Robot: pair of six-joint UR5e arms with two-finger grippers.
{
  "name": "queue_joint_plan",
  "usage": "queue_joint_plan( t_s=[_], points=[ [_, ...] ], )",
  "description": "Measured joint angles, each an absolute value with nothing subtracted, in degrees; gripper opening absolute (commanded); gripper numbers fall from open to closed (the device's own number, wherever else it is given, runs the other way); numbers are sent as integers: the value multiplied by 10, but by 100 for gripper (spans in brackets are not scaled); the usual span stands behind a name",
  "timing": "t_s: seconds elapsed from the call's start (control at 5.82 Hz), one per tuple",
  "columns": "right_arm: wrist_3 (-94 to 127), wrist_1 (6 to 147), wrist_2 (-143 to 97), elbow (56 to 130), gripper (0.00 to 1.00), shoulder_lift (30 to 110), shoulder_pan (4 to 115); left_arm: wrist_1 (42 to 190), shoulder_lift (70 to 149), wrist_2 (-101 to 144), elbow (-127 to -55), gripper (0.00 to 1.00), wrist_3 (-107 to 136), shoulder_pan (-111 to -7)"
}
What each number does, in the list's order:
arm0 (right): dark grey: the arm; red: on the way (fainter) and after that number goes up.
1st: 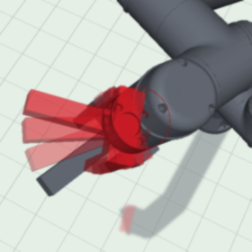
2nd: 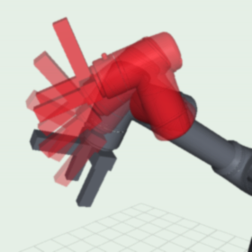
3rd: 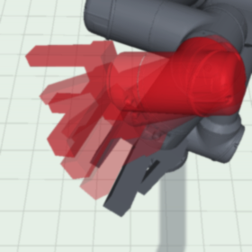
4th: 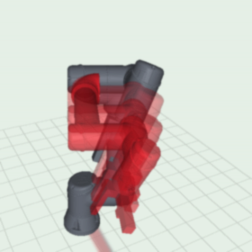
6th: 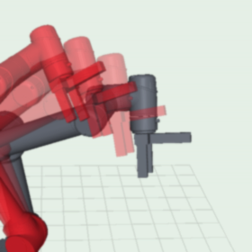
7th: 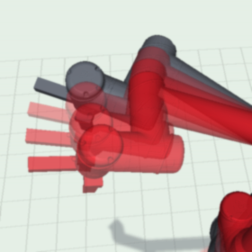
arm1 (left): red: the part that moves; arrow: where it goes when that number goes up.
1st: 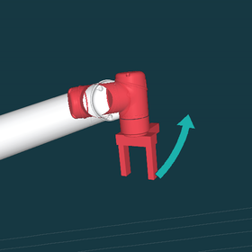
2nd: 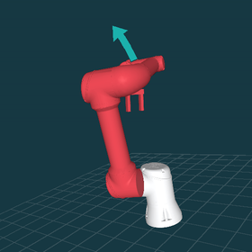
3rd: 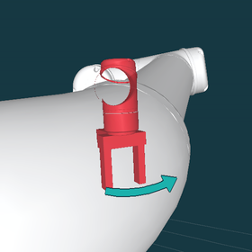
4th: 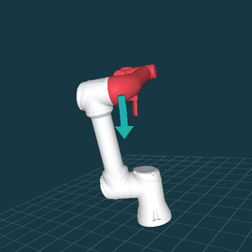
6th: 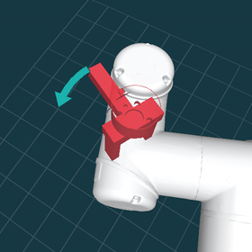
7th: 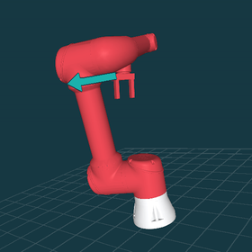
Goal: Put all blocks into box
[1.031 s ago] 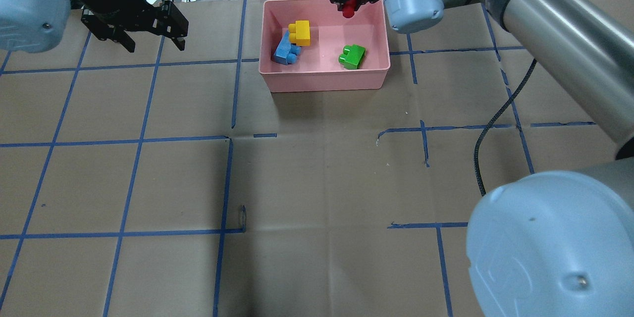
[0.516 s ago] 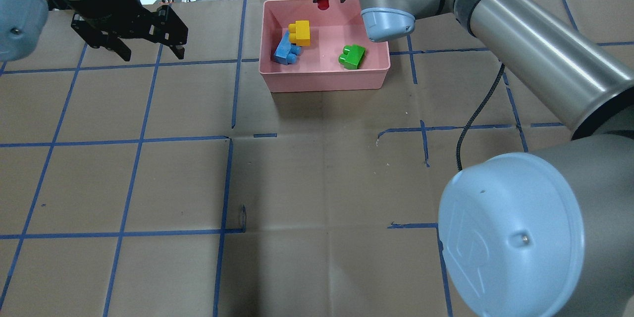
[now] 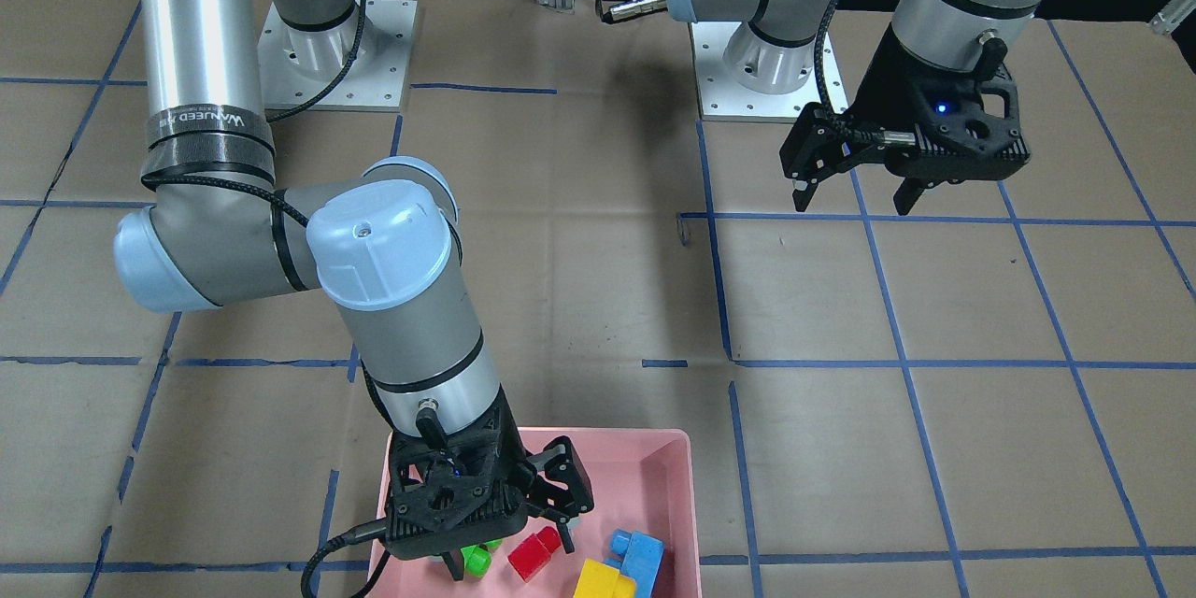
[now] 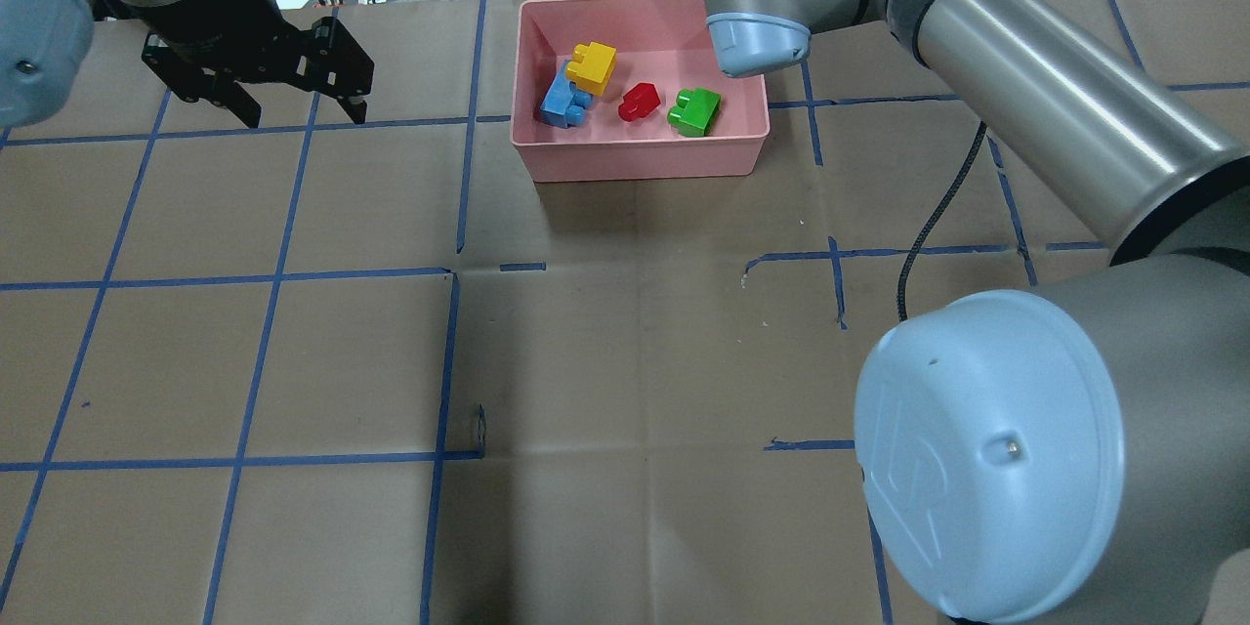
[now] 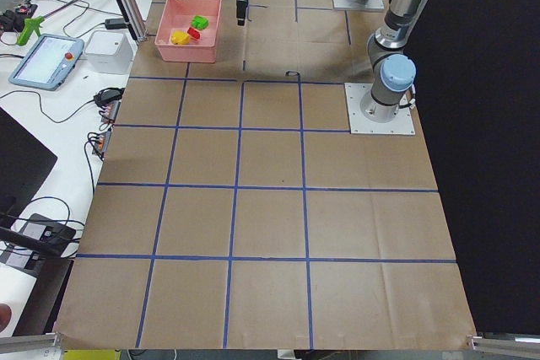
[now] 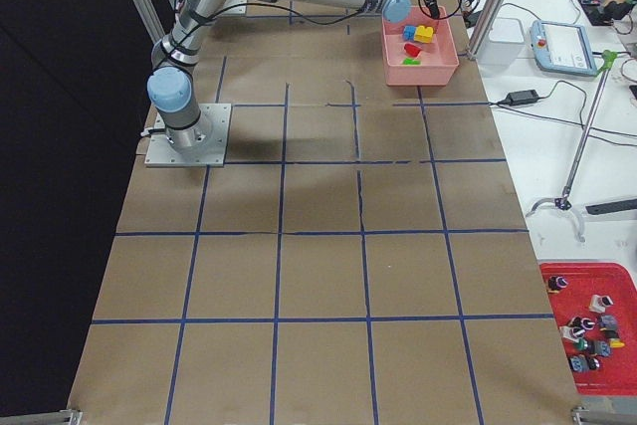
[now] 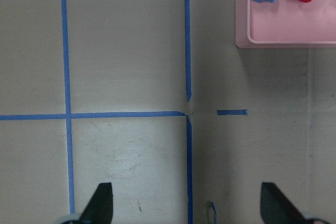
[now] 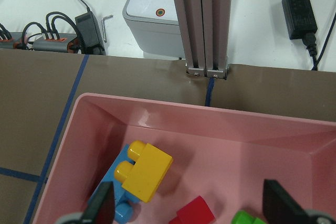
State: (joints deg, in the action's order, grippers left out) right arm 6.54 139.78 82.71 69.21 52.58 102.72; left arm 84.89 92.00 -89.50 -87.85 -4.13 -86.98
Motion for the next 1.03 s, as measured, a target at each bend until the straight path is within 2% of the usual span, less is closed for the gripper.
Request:
queue_joint_plan(
  t_s=[0.17,0.86,1.03],
  points=[
    [63,1362,828,698,100,542,1022,849,921,-894,-879,99,-41,-870],
    [13,991,863,710,100,691,988,849,918,-896,-880,99,-43,-870],
    [11,913,870,733,100,737,988,850,917,-897,-881,99,-44,-870]
  ],
)
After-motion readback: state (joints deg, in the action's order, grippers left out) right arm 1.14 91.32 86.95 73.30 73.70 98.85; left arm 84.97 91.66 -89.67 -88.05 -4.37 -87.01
